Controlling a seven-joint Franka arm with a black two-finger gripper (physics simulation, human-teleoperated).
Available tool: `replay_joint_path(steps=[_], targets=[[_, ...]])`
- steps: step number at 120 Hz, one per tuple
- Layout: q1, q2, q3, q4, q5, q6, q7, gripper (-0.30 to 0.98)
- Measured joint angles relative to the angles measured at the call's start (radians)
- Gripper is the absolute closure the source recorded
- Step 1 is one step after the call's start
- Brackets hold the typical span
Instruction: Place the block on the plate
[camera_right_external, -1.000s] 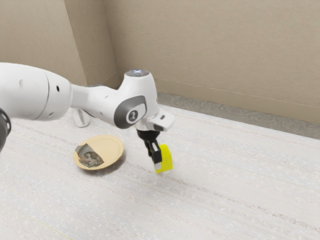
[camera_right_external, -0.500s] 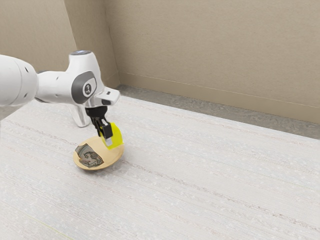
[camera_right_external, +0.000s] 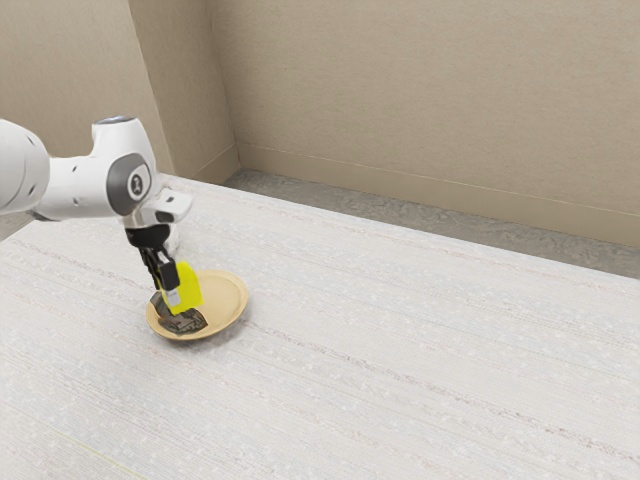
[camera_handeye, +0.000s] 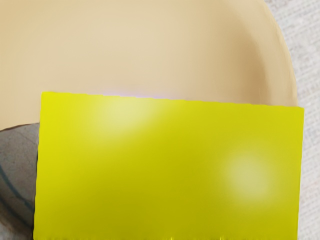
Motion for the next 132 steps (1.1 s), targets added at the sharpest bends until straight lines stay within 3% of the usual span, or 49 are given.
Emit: replay_joint_path(steps=[66, 95, 132], targets=[[0.014, 0.058, -0.010, 0.008, -0.027, 0.059, 0.086, 0.34], [0.013, 0.066, -0.010, 0.013, -0.032, 0.059, 0.111, 0.12], [-0.021, -0.026, -0.010, 0.013, -0.026, 0.051, 0.132, 0.03]])
